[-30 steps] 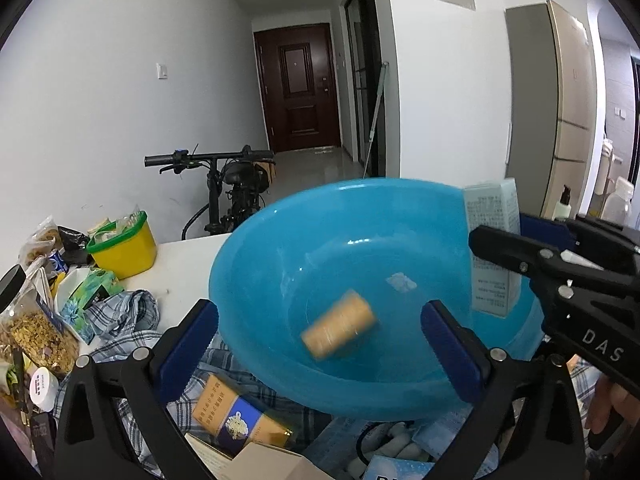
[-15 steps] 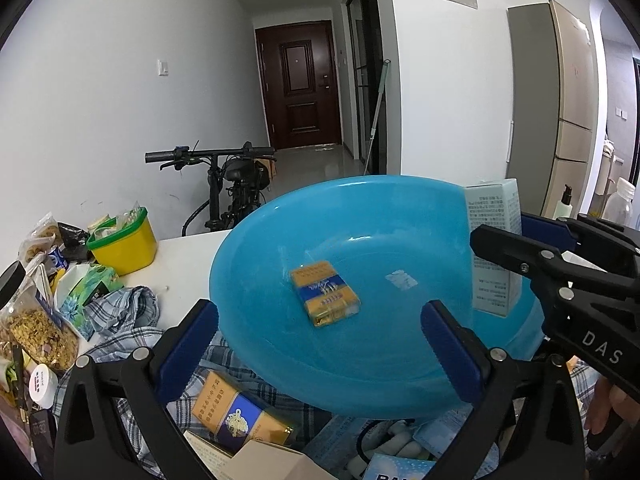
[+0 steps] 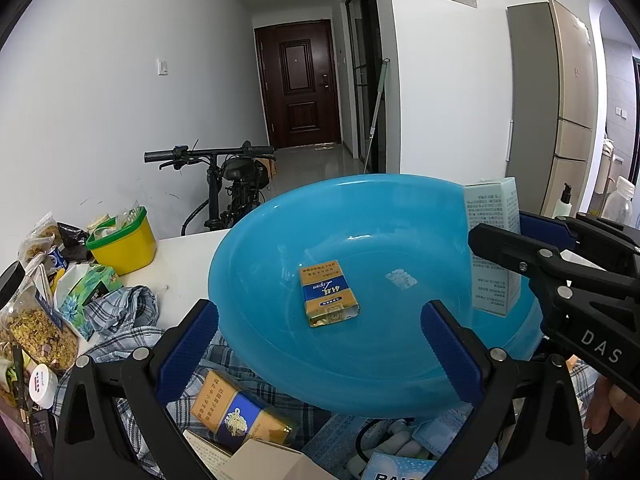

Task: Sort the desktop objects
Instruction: 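Open the left tool to drop the cigarette pack into the basin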

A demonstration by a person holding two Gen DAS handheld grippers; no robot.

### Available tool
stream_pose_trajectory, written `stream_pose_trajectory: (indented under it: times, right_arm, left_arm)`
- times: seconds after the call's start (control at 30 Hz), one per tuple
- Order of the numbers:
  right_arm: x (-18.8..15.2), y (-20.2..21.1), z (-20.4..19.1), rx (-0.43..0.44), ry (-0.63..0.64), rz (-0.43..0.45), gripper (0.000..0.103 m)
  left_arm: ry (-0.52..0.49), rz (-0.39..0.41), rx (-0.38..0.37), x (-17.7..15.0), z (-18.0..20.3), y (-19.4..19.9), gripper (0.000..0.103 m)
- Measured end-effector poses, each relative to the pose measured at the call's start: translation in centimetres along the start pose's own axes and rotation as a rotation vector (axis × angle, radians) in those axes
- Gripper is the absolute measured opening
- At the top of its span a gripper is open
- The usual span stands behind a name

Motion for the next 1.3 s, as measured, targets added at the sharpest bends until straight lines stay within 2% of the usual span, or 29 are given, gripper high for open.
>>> stream_pose_trajectory:
  times: [1.3]
  right_arm:
    - [-0.07, -0.06, 0.07, -0.004, -0.001, -0.006, 0.028]
  left_arm:
    - [-0.002, -0.004, 0.01, -0.15, -0.16, 0.02, 0.103]
Point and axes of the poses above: each gripper's, at about its wrist camera, not at the fingertips, and y roughly against the way its jaws point, z to its right, x to its top, the point moved 6 cm from there along -y, roughly the way its jaws point, and after that the axes turned 15 degrees about y, right-handed, at the moved point
